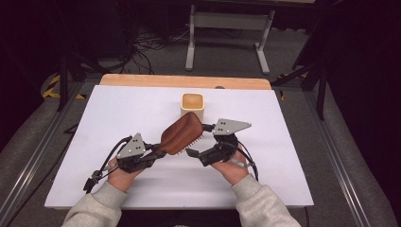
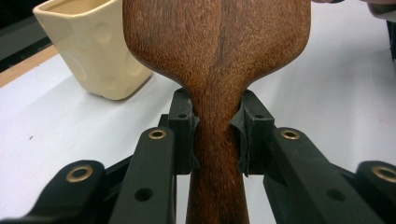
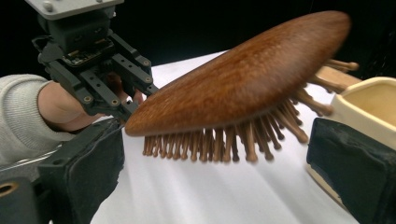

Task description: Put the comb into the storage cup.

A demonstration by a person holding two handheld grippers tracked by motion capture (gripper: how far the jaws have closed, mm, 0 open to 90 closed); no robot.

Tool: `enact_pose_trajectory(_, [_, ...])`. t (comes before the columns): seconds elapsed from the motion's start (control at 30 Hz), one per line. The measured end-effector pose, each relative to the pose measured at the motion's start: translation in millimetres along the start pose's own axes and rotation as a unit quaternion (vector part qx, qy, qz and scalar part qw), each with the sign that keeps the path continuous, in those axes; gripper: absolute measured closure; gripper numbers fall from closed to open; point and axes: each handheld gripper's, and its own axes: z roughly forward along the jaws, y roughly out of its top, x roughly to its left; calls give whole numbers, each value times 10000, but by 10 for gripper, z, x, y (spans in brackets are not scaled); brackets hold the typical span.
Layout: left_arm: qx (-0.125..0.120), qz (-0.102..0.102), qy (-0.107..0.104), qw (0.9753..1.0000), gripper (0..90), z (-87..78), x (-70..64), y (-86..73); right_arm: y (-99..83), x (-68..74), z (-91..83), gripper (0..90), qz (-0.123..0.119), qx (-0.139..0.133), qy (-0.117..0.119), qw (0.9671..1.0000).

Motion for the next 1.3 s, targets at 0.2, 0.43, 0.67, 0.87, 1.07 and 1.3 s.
enact_pose_trajectory(0.2, [33,28,5,10000,721,14,-9,-5,47,-5,105,54,121,136,-9,9998])
enact_pose_trajectory(0.43, [82,72,83,9999,721,31,-24,-10,87,-12,153,67,298,205,3,9993])
enact_pose_trajectory(0.67, [150,149,134,9997,723,55,-61,-11,129,19,164,148,328,177,-66,9993])
enact_pose_trajectory(0.87, [184,166,101,9996,724,61,-65,-19,151,23,128,229,365,44,11,9993])
enact_pose_trajectory(1.07, [281,184,46,9994,724,97,-79,-26,168,40,93,324,319,-17,58,9995])
enact_pose_trajectory(1.3, [298,128,17,9995,719,107,-83,-19,206,65,57,426,257,-72,215,9994])
